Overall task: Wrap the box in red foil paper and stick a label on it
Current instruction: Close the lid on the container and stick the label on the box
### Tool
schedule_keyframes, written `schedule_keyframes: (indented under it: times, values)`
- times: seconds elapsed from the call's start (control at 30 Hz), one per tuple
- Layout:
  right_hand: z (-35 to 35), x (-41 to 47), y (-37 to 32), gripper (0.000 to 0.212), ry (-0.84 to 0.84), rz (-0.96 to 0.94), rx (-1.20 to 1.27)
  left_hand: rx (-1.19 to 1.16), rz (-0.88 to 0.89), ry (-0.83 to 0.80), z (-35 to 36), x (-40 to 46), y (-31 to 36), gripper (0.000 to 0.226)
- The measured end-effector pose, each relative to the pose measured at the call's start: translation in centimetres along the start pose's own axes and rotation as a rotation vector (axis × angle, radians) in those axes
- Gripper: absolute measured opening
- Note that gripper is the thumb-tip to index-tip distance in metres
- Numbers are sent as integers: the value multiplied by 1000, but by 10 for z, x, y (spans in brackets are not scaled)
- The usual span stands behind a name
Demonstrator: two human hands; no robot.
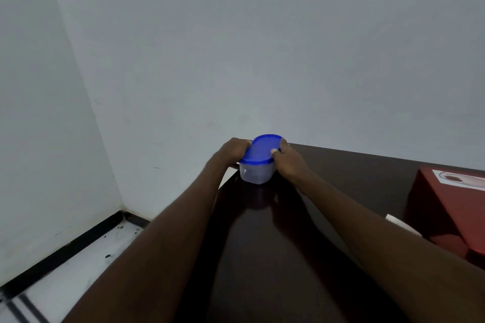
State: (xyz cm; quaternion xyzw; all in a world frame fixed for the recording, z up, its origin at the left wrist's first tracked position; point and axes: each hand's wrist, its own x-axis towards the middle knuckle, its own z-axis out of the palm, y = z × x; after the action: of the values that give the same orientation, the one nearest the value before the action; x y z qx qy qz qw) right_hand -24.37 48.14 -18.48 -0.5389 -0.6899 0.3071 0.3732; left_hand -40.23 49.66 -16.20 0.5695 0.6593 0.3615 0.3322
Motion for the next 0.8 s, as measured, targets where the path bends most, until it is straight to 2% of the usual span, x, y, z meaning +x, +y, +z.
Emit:
schedule_keyframes:
  times: [0.13,0.23,0.33,0.43,0.5,0.57,0.67,0.77,0.8]
  values:
    - [-8,-14,1,24,120,1,18,-150,-47,-36,-7,-9,0,51]
    - [-31,-33,-2,19,180,-21,-74,-62,-14,52,-13,-17,4,56]
    - [-63,-53,-9,19,241,-65,-251,150,156,261,-7,-34,17,53]
    - [-105,-80,-15,21,311,-105,-425,317,386,341,14,-56,41,44]
    - [-136,-100,-14,25,334,-124,-545,367,501,309,34,-69,62,42]
    - [-168,-127,-8,38,373,-125,-711,392,572,246,63,-85,85,44]
    - [-211,-172,14,62,425,-123,-973,412,657,79,114,-110,120,33]
    - [-263,-221,47,84,568,-102,-1122,400,753,-120,181,-142,165,38]
    - [-268,-224,50,89,614,-106,-1120,361,736,-164,185,-147,170,39]
